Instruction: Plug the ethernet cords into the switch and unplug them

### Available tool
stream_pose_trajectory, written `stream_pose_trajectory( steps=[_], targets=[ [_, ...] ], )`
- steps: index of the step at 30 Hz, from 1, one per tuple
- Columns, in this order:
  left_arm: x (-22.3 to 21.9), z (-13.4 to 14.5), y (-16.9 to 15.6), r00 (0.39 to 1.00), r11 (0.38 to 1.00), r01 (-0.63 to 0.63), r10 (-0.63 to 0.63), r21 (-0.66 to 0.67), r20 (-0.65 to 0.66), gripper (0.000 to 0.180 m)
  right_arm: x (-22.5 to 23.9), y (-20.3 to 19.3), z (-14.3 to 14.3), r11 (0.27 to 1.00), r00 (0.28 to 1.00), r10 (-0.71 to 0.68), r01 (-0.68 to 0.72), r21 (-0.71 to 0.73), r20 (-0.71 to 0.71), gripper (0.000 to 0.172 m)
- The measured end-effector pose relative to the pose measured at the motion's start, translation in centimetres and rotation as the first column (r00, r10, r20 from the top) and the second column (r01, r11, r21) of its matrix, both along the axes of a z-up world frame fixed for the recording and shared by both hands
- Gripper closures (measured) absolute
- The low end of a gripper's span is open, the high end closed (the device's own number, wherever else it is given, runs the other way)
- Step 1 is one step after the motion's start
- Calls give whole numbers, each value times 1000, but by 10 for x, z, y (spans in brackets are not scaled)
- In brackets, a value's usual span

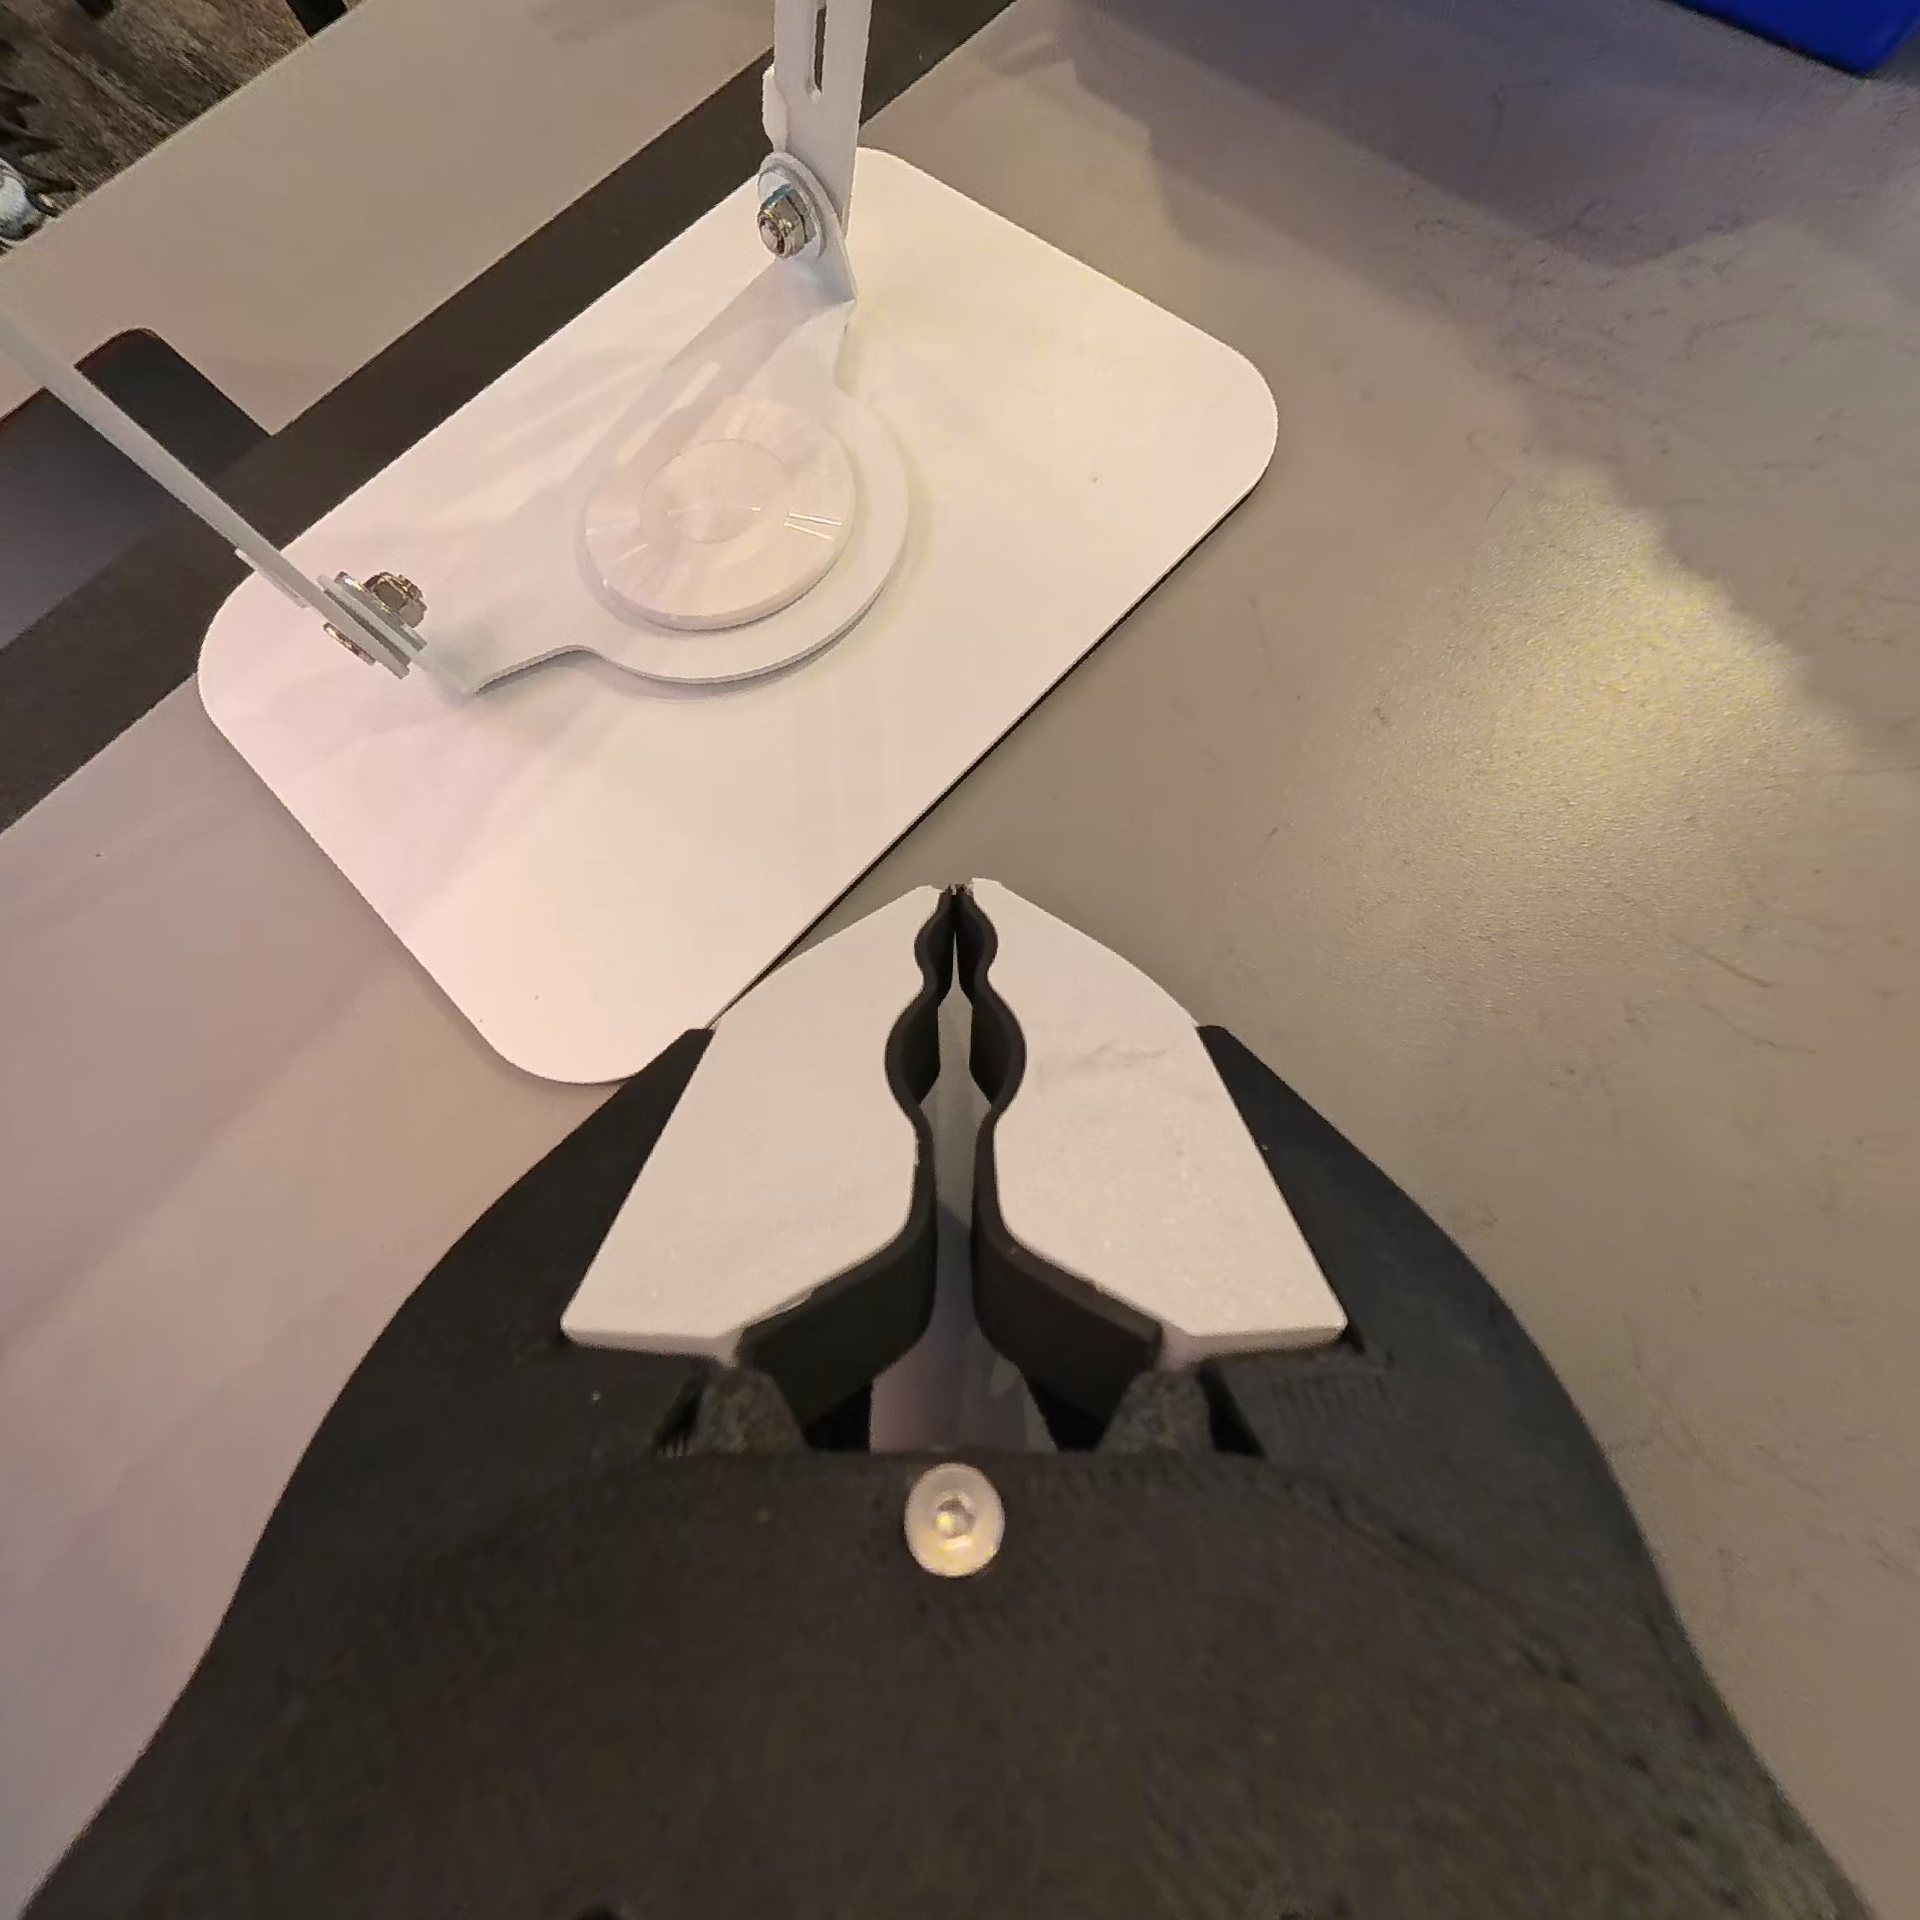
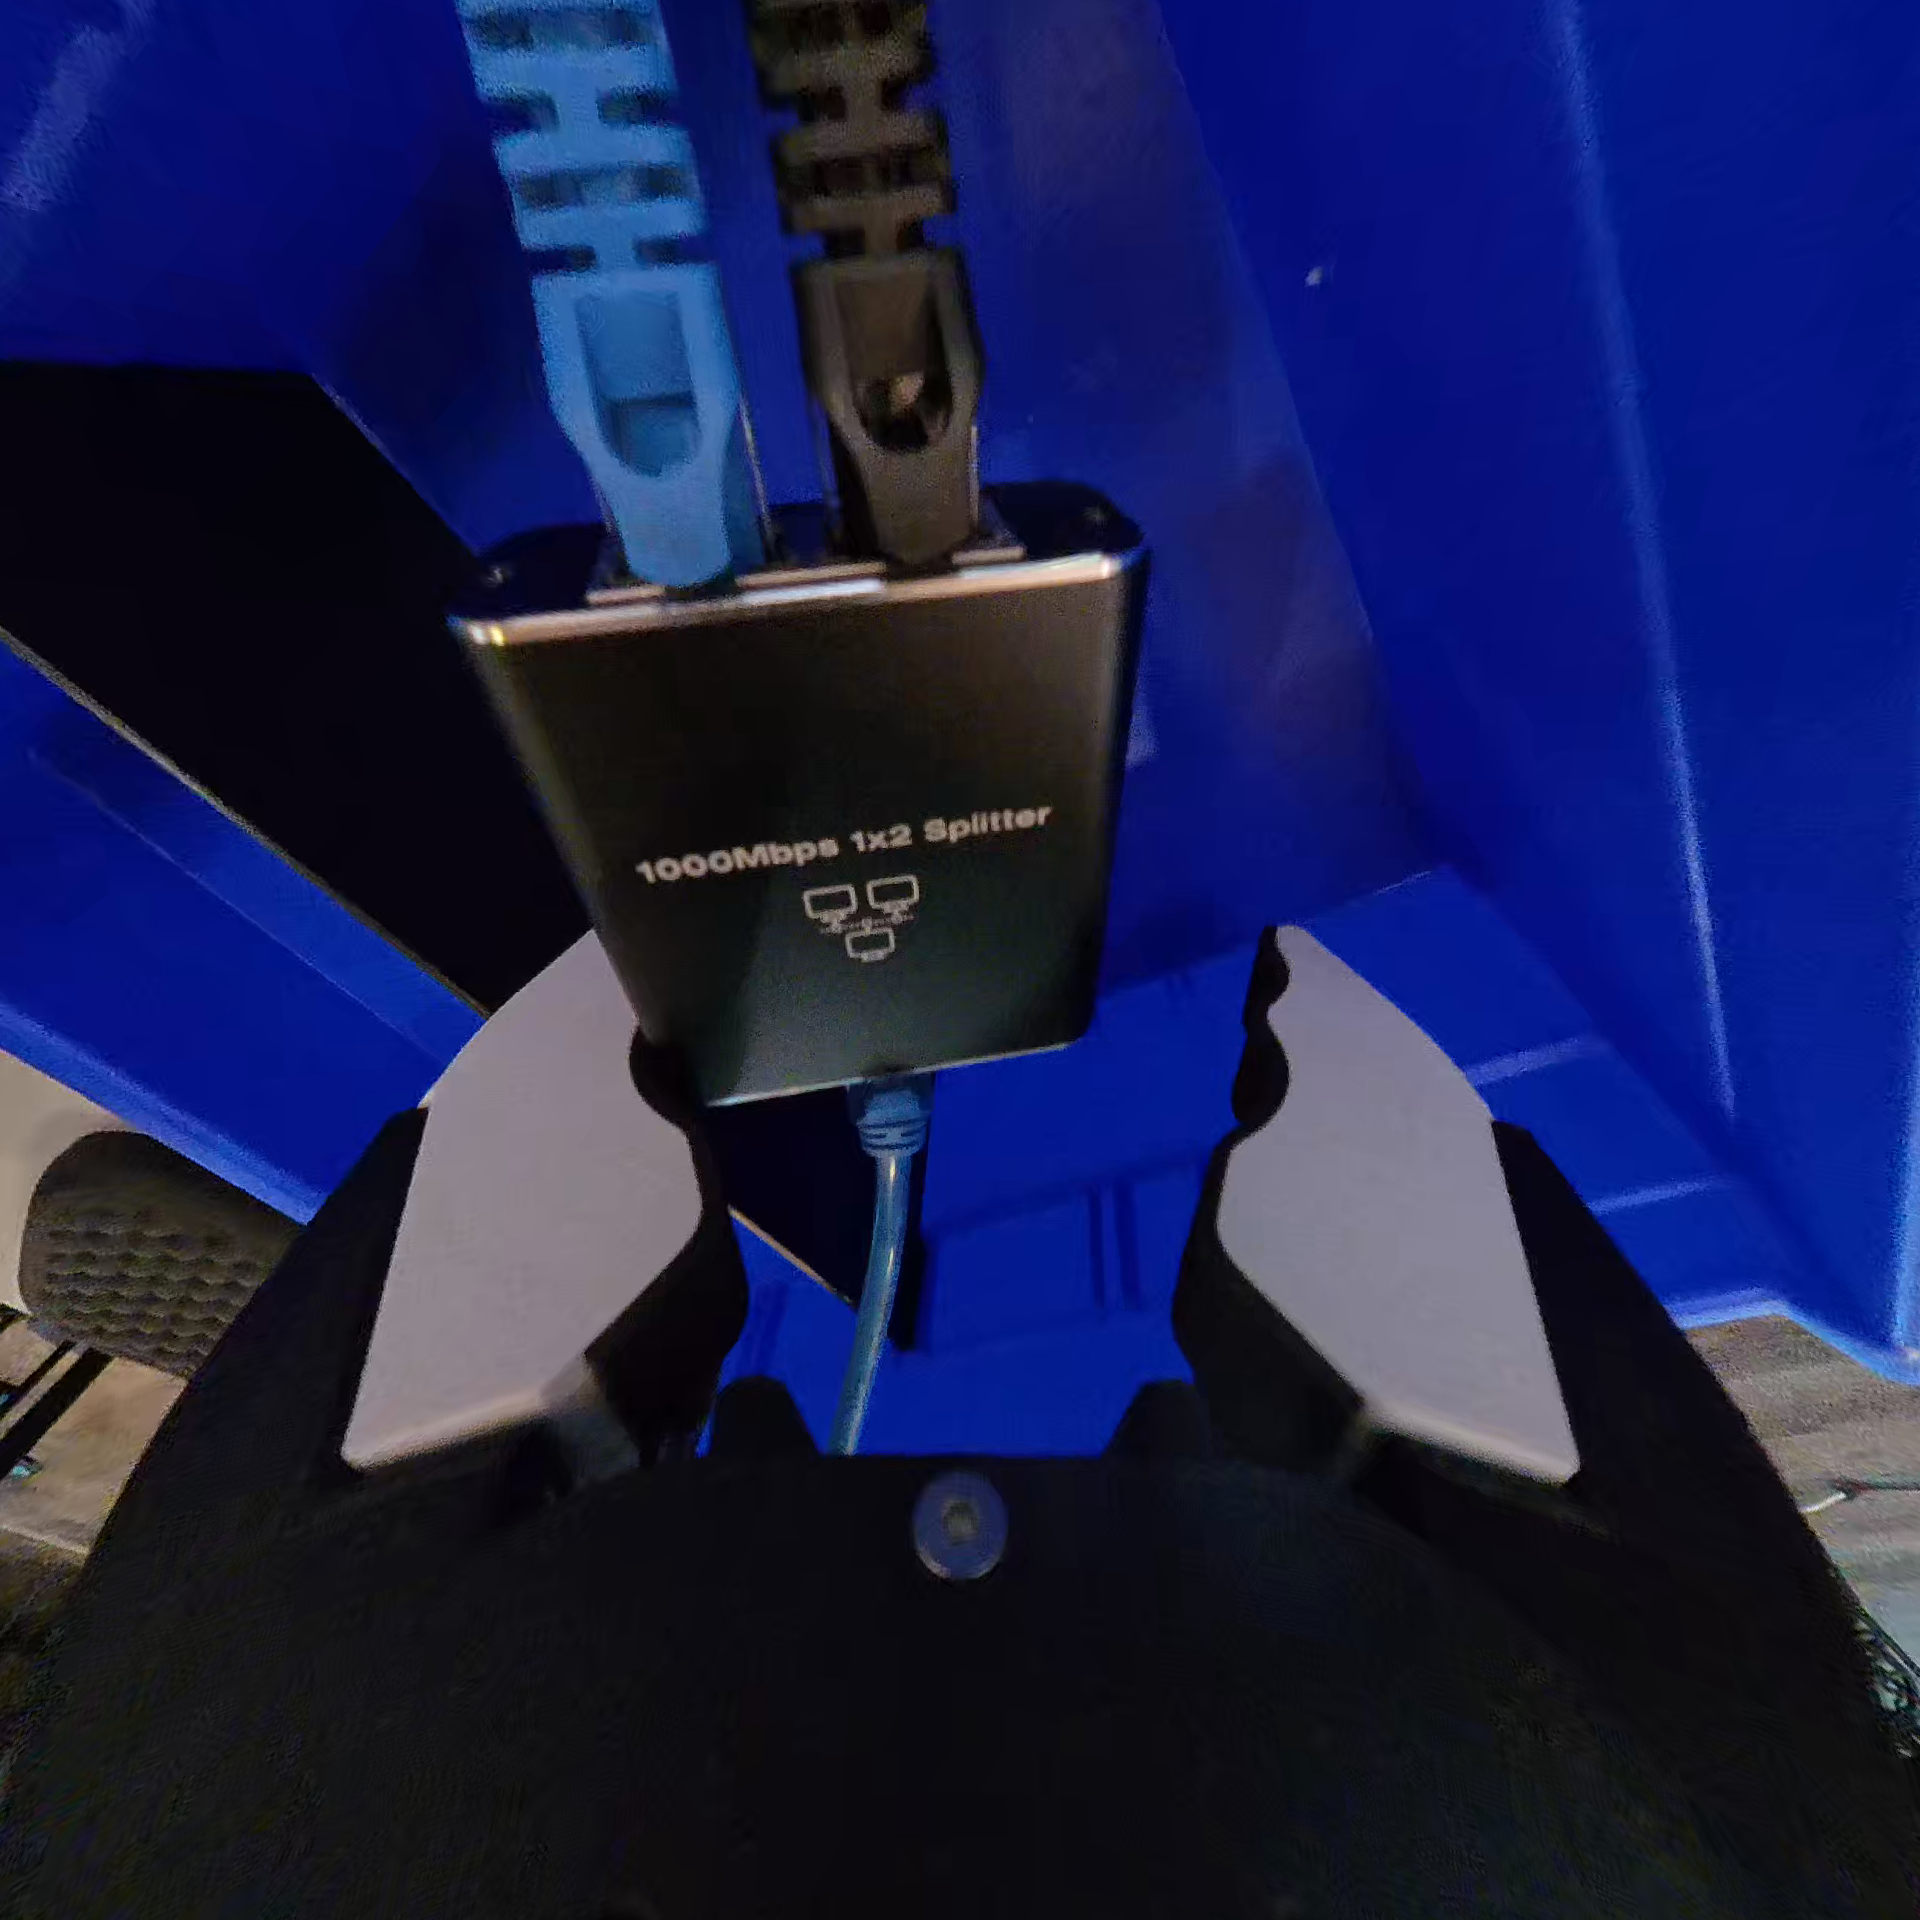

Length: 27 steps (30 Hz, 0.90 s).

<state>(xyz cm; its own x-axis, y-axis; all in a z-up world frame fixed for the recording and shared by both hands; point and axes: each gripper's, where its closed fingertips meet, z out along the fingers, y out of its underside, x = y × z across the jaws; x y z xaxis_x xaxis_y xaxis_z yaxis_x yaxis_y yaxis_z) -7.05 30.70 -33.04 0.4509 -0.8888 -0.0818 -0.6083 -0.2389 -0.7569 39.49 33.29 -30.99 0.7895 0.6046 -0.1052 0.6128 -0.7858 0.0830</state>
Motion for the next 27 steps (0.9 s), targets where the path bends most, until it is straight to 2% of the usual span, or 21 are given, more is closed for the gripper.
stream_pose_trajectory(
  steps=[6, 8, 15, 19, 23, 25, 27],
  targets=[
    [0, 0, 0, 1000, 1000, 2, -2, -2, 0, 180, -6, 0, 3, 1000, 997, -16, 18, 22, -69, 67],
    [0, 0, 0, 1000, 1000, 2, -2, -3, 2, 180, -6, 2, 7, 999, 997, -15, 19, 47, -72, 62],
    [0, 0, -1, 1000, 1000, 8, -8, -7, 4, 180, -17, 0, 40, 991, 989, 17, 3, 137, -147, 61],
    [1, 0, -2, 1000, 1000, 12, -12, -7, 3, 180, -42, 6, 58, 971, 979, 68, -21, 239, -192, 81],
    [1, 0, -2, 1000, 1000, 10, -10, -4, 2, 180, -49, 21, 53, 951, 991, 85, -48, 305, -107, 98],
    [1, 0, -1, 1000, 1000, 10, -10, -2, 1, 180, -51, 28, 50, 939, 994, 93, -65, 337, -66, 121],
    [1, 0, -1, 1000, 1000, 10, -10, -2, 3, 180, -49, 29, 45, 936, 995, 98, -86, 341, -20, 130]
  ],
)
